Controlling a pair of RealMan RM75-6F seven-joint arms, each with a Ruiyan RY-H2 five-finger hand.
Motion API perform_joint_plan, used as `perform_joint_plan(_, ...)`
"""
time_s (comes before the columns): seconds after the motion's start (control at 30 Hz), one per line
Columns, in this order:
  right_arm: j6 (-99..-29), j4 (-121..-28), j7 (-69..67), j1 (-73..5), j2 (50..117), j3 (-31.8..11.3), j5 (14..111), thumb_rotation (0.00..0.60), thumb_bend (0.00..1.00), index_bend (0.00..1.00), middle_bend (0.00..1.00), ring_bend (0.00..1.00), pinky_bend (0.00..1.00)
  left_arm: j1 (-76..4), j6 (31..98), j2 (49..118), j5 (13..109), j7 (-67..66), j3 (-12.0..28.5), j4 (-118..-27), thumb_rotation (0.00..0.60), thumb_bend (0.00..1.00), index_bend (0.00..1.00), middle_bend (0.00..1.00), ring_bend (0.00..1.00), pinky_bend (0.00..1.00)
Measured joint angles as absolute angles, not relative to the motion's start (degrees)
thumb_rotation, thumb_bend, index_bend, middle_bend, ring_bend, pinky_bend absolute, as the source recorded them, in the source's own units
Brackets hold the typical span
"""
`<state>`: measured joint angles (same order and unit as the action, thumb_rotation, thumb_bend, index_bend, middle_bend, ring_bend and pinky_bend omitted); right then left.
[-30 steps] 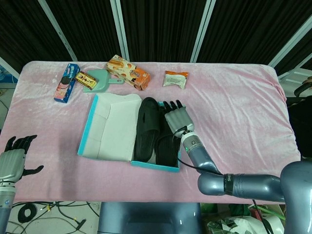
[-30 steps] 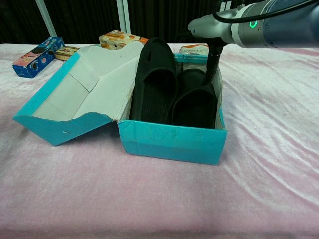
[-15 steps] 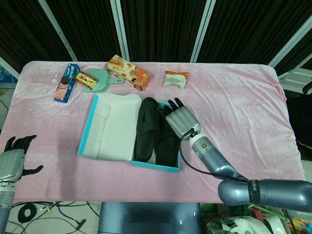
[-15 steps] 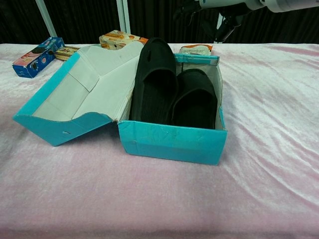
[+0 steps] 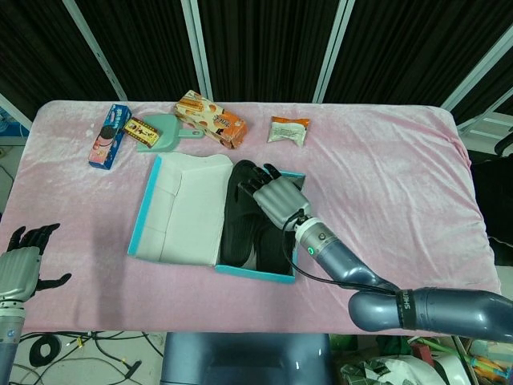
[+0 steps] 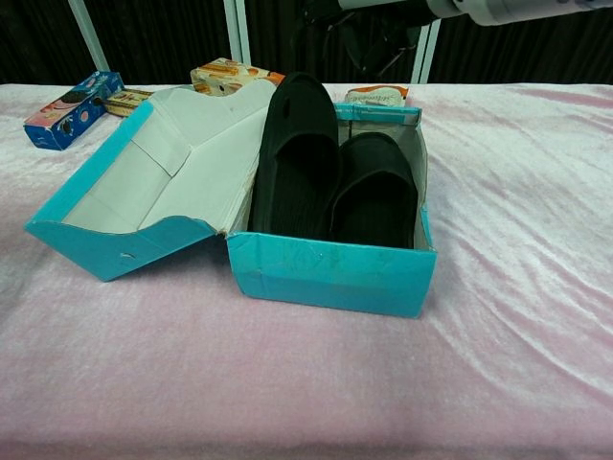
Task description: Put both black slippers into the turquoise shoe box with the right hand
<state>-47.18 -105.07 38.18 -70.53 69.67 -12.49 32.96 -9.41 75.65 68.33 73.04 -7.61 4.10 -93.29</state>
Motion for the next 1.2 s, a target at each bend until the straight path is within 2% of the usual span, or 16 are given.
perform_joint_plan(0.4,-49.76,-96.87,45.12,-80.81,78.45,-12.25,20.27,0.6,1.0,0.17,0.19,0.0,0.05,-9.15,74.95,68.72,72.32,-6.72,3.85,-92.05,0.6,0.0,0.13,0.16,0.12,0.03)
perform_joint_plan(0.63,-49.42,-90.63,47.39,-84.18,82.63,-11.57,14.58,0.6,1.0,0.17,0.2,0.0,0.05,-8.77,74.83,68.99,72.04,-5.7,3.73,-90.98,0.6,0.0,0.13,0.16,0.12,0.03)
perform_joint_plan(0.8,-48.92,-88.5,48.55,-84.89,83.66,-9.95,12.55,0.6,1.0,0.17,0.23,0.0,0.05,-8.69,74.34,69.25,71.7,-5.1,3.7,-90.18,0.6,0.0,0.12,0.16,0.12,0.03)
perform_joint_plan(1.03,-47.68,-88.71,49.91,-85.56,83.55,-8.0,10.77,0.6,1.0,0.17,0.32,0.02,0.05,-9.3,73.92,69.52,72.09,-5.3,4.01,-90.15,0.6,0.0,0.12,0.16,0.12,0.03)
perform_joint_plan(1.2,-46.79,-89.48,50.09,-86.0,83.59,-7.13,10.39,0.6,1.0,0.18,0.33,0.02,0.05,-9.36,73.91,69.52,72.05,-5.73,4.04,-90.49,0.6,0.0,0.12,0.16,0.12,0.03)
